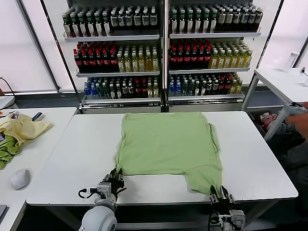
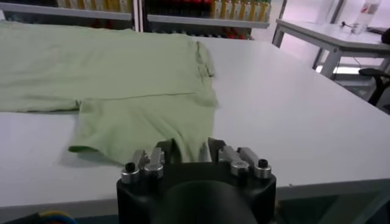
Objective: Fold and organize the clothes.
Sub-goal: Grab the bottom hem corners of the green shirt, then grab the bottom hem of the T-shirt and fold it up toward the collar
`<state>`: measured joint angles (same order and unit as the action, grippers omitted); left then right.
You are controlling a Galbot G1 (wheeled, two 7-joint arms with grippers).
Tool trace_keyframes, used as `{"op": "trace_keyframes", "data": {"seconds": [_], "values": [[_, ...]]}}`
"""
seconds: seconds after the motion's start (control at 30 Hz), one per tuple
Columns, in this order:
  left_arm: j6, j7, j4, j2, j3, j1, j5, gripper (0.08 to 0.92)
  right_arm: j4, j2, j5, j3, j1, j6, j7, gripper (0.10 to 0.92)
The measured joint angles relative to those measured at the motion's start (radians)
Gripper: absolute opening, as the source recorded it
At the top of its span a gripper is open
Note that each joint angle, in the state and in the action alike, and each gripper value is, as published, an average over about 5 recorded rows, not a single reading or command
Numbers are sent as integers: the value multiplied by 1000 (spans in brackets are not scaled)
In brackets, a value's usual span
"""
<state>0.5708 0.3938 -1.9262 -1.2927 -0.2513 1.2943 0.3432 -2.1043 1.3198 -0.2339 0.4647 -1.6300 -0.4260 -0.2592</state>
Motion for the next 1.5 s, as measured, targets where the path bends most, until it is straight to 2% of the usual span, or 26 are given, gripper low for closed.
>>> {"op": "trace_keyframes", "data": {"seconds": [0.1,0.27,0.57,0.87,1.17,1.5], "values": [[0,-3,-13,0,1,10,15,173,-6,-4,-3,1,-5,12,9,139],[-5,-4,-51,-5,10,34,35,124,-27,-13,-5,6,-16,40,28,122],[-30,-3,-156,4,-8,74,71,118,-86,-41,-23,42,-6,109,64,122],[-40,-17,-215,51,-41,62,123,118,-84,-81,-67,79,50,150,77,122],[-49,-32,-185,71,-31,-2,144,118,-21,-117,-101,72,168,156,80,122],[-61,-36,-70,80,11,-116,134,118,100,-158,-118,16,346,153,79,122]]}}
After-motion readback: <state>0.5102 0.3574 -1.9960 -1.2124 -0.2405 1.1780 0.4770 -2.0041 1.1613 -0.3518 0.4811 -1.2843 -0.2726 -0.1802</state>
